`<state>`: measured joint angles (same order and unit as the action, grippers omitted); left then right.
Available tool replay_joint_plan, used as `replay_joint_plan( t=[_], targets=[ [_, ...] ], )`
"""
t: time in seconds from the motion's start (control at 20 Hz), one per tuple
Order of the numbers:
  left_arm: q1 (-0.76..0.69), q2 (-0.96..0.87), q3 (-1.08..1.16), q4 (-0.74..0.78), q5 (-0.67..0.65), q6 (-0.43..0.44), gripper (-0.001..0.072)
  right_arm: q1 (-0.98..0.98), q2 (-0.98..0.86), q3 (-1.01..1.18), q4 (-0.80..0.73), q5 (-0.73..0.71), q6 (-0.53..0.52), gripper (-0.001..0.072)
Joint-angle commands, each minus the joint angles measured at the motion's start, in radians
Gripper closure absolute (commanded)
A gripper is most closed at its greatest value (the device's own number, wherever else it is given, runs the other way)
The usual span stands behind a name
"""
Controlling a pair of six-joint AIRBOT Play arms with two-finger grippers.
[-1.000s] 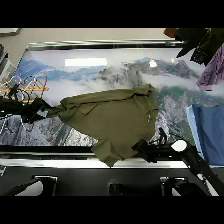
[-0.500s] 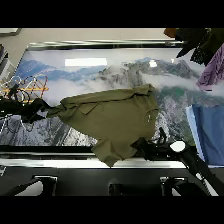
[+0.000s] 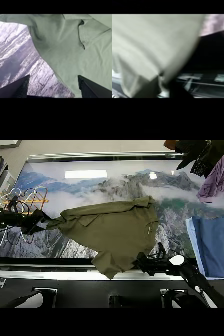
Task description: Fold the clothes and pants, and hang the long-sleeved shirts on hangers.
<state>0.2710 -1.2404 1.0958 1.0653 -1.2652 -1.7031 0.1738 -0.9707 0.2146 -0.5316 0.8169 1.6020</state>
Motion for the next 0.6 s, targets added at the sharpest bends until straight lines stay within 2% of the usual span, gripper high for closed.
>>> replay_joint_plan(
  t=[0.0, 0.25, 0.55],
  targets=[
    [0.0, 0.0, 0.0, 0.003, 0.008, 0.0, -0.0004, 0.0, 0.002, 0.001, 0.019, 0.027, -0.044, 0.0683],
    [0.068, 0.0, -0.002, 0.087, 0.019, 0.01, -0.0008, 0.0, 0.002, 0.001, 0.017, 0.033, -0.046, 0.0684],
    [0.211, -0.052, -0.082, 0.076, 0.086, 0.223, -0.0008, 0.0, 0.002, 0.001, 0.015, 0.049, -0.063, 0.0685]
  ],
)
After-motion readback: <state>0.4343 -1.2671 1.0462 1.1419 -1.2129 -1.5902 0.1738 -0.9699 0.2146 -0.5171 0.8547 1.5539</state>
